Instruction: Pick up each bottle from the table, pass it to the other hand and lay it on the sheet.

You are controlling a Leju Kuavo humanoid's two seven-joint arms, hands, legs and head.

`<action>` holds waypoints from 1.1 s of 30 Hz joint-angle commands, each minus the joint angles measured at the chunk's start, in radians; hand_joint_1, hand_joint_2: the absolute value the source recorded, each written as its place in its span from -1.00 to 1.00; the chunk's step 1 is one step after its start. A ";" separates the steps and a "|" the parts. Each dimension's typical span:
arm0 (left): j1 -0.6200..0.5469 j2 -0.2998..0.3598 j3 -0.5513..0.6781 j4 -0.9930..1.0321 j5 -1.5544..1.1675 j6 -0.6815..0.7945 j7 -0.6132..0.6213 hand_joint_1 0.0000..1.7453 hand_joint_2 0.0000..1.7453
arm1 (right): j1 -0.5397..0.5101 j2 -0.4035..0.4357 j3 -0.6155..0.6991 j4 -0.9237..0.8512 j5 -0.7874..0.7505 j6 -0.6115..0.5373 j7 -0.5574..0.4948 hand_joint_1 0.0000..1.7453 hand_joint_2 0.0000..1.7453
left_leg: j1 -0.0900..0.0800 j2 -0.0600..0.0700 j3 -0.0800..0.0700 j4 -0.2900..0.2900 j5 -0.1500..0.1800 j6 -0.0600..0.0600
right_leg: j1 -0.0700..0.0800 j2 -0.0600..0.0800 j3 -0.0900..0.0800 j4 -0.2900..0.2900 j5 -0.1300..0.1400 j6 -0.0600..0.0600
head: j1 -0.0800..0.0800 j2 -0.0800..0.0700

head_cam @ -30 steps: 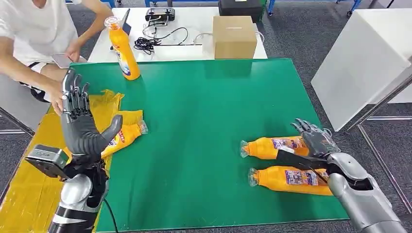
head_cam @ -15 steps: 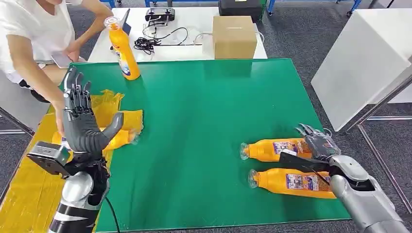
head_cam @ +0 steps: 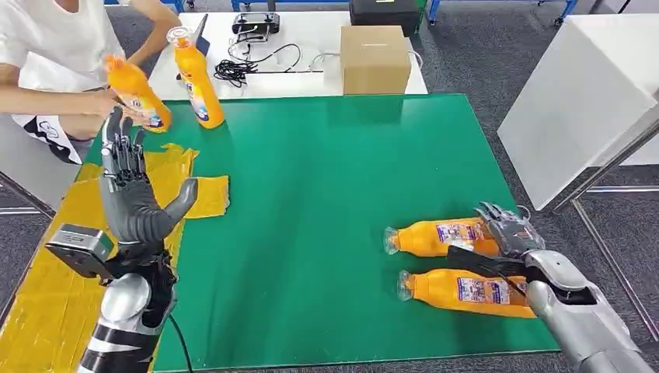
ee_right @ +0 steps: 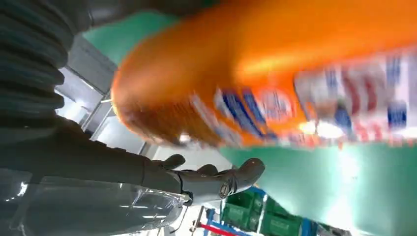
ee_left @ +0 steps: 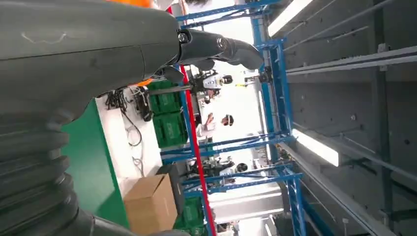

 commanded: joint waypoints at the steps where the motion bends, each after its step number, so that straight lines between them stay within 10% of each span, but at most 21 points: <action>1: -0.053 -0.002 -0.007 0.077 0.015 -0.002 0.001 -1.00 1.00 | -0.083 0.042 0.050 0.180 0.019 -0.009 -0.017 1.00 1.00 | 0.001 0.001 0.002 -0.001 0.000 -0.001 | 0.001 0.001 0.002 -0.001 0.000 0.000 | 0.000 0.000; 24: -0.040 -0.012 0.002 0.057 0.028 -0.008 0.006 -1.00 1.00 | -0.080 0.155 -0.025 0.197 0.102 -0.170 0.019 1.00 1.00 | 0.001 0.003 0.006 -0.001 0.000 -0.001 | 0.001 0.001 0.006 -0.001 0.001 0.000 | 0.000 0.000; 33: -0.027 0.017 -0.053 0.064 0.023 -0.081 0.068 -1.00 1.00 | 0.070 0.421 -0.370 -0.226 -0.167 -0.503 -0.103 1.00 1.00 | 0.000 0.005 0.006 -0.001 -0.002 -0.002 | 0.001 0.005 0.005 0.000 0.000 -0.001 | 0.000 0.000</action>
